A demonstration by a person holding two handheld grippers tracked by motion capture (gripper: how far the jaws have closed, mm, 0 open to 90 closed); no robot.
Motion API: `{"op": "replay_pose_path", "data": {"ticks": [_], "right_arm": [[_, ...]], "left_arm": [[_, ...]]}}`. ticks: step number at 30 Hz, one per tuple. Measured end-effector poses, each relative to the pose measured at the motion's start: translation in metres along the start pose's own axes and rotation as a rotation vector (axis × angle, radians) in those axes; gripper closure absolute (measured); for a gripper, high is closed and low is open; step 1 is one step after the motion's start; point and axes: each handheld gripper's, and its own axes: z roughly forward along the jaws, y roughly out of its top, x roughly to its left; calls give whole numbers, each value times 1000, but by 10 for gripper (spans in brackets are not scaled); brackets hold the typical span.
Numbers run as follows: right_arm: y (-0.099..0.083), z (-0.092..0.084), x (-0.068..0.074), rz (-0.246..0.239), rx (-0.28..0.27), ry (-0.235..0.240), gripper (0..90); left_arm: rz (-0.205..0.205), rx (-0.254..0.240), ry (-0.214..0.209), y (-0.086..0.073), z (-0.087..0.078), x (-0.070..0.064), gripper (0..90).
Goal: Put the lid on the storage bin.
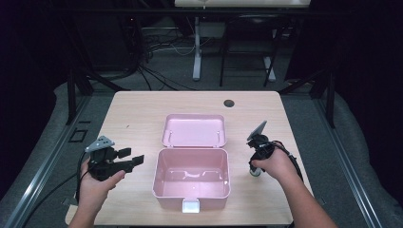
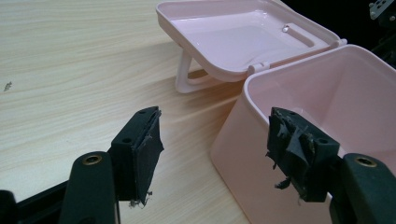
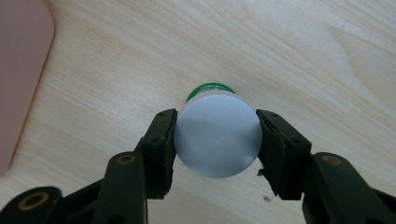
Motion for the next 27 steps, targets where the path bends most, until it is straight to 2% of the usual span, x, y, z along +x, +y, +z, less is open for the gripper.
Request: {"op": "replay_pose_path", "data": {"ticks": [6,9,10,22,27], "right_arm": [[-1,-9,3,-24,-10,-13,499],[-2,-19,5,-32,-31,-17,499],[-2,-23,7,-32,-22,-19,500],[-2,-62,23,-115,-57,-18,500],[0,-76,29,-134,-63,-17,500]], "left_arm": [[-1,-2,3,0,0,0,346],[-1,-3,1,0,-1,1,346],[-2,-3,1,0,-1,1,346],[-4,-1,2,0,0,1,346],[-7,1,2,-1,0,1,346]]}}
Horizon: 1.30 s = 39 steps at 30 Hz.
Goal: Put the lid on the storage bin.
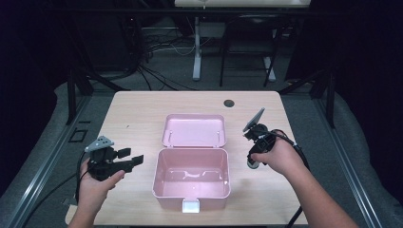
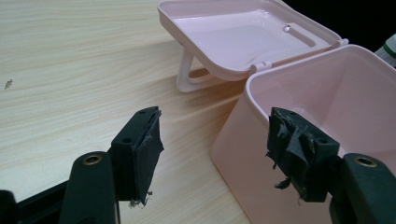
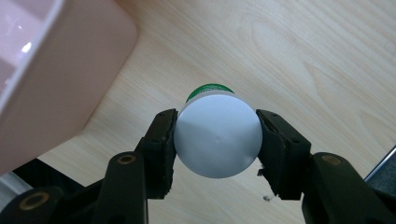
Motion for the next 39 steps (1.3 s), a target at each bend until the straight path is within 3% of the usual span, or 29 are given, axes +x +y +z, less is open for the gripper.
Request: {"op": "replay_pose_path", "data": {"ticks": [23,39], "right_arm": [[14,-44,31,-111,-21,-16,500],[25,-62,58,-196,-38,-20,501]], "left_arm": [[2,6,-1,0,1,0,346],[-2,-2,0,0,0,1,346]]}}
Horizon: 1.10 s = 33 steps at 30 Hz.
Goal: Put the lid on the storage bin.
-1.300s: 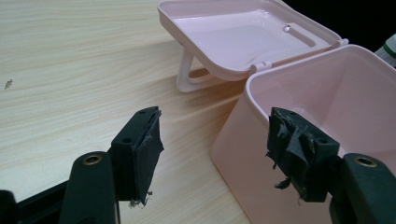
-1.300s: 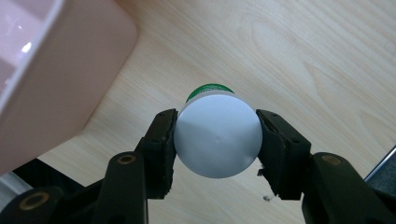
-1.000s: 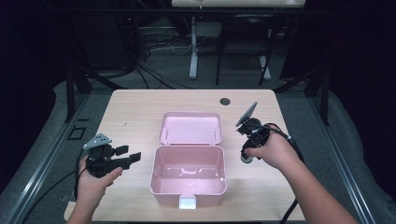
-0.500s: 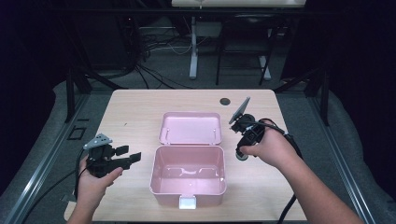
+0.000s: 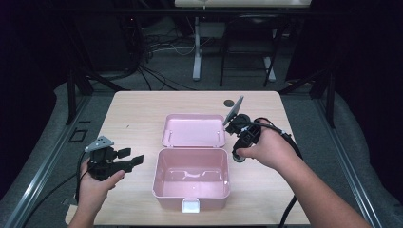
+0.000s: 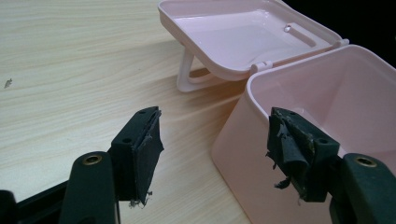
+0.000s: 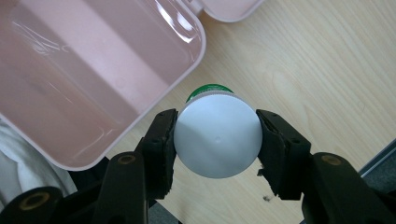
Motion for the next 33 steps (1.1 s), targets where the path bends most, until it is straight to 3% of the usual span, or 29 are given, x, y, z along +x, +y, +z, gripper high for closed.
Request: {"op": "replay_pose_path", "data": {"ticks": [33], "right_arm": [[27,-8,47,-163,-25,25,501]], "left_arm": [[-1,3,0,0,-1,1,346]]}}
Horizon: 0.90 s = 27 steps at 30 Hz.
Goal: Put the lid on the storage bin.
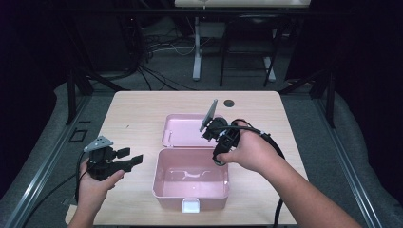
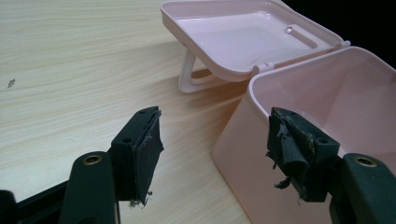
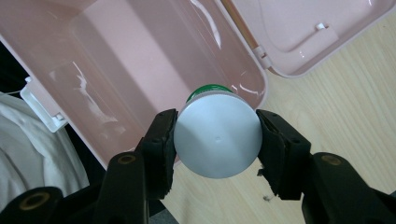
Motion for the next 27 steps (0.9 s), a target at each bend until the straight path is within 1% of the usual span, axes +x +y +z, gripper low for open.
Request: {"op": "replay_pose_path", "data": {"ticks": [2,10,11,19,27], "right_arm": [[2,2,3,-20,5,3,501],[5,4,7,-34,16,6,501],[6,5,8,-46,18,7,501],[10,9,12,-72,35,9,501],[11,12,13,-91,36,11,501]], "left_arm": [[0,0,-1,0,0,0,346],[-1,-2,3,0,1,0,346],[-2,-3,3,-1,1,1,346],[-2,-3,4,-1,2,1,346],[-3,-1,3,-1,1,1,346]]}}
